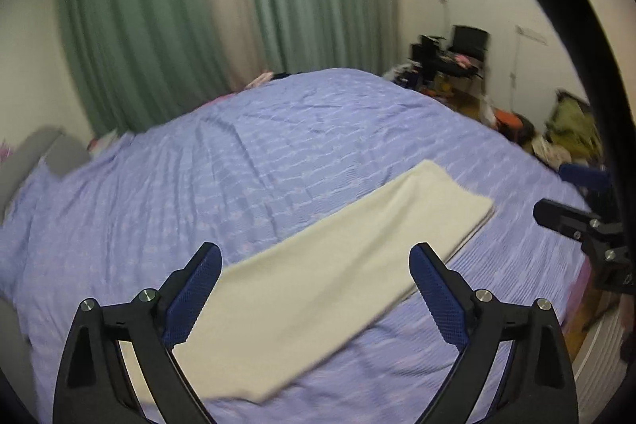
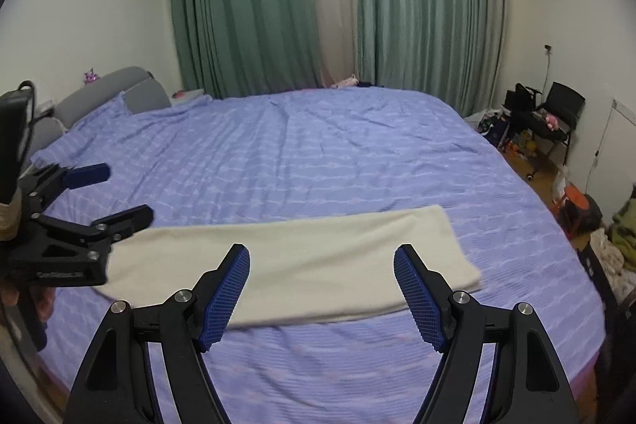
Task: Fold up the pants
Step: 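Move the right tool to the folded pants edge and grasp it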
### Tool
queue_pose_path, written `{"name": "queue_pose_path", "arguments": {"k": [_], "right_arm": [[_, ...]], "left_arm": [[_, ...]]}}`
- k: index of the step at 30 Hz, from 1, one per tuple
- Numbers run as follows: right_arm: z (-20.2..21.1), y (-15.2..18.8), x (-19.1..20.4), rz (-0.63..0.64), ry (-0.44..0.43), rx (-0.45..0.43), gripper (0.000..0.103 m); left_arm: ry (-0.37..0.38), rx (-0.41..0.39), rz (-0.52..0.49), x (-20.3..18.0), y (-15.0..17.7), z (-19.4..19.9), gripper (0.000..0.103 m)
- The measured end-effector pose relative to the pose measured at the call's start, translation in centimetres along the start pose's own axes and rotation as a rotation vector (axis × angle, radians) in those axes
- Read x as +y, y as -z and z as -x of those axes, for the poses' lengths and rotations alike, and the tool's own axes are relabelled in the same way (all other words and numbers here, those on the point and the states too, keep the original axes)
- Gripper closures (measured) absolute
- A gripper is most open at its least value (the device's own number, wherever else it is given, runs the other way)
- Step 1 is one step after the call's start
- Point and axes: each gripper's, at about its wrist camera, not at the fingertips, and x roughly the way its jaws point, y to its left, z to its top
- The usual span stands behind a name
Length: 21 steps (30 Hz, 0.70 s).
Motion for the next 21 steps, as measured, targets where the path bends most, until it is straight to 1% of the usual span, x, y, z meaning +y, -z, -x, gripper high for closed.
{"name": "queue_pose_path", "arguments": {"k": [2, 4, 6, 7, 9, 12, 16, 17, 20, 21], "right_arm": [[0.4, 0.0, -3.6, -0.008, -0.034, -0.019, 0.027], [0.3, 0.1, -7.0, -0.008, -0.056, -0.013, 0.027], [-0.2, 0.3, -10.7, -0.012, -0.058, 0.008, 0.027], [-0.5, 0.3, -11.8, -0.016, -0.058, 0.017, 0.027], [-1.7, 0.7, -15.0, -0.042, -0.055, 0.045, 0.027], [-3.8, 1.7, -18.2, -0.069, -0.037, 0.063, 0.028], [-7.1, 3.2, -21.7, -0.114, 0.005, 0.082, 0.029], [-8.4, 3.6, -22.6, -0.136, 0.004, 0.099, 0.03], [-10.8, 4.4, -24.6, -0.173, -0.007, 0.108, 0.03], [-12.0, 4.9, -25.3, -0.181, -0.006, 0.111, 0.032]], "left_arm": [[-0.009, 0.01, 0.078, -2.0, -0.2, -0.5, 0.006], [-0.018, 0.011, 0.153, -4.5, -0.3, -1.2, 0.006], [-0.04, 0.022, 0.194, -6.5, -0.5, -2.1, 0.006], [-0.049, 0.019, 0.203, -7.5, -0.6, -2.6, 0.006], [-0.073, 0.025, 0.2, -9.7, -0.8, -4.2, 0.006], [-0.089, 0.024, 0.164, -12.4, -1.0, -6.7, 0.005], [-0.081, 0.048, 0.139, -16.0, -1.2, -10.4, 0.005], [-0.075, 0.064, 0.144, -16.6, -1.2, -11.8, 0.005], [-0.047, 0.11, 0.172, -18.1, -1.1, -15.6, 0.005], [-0.046, 0.123, 0.17, -18.6, -0.9, -16.7, 0.005]]}}
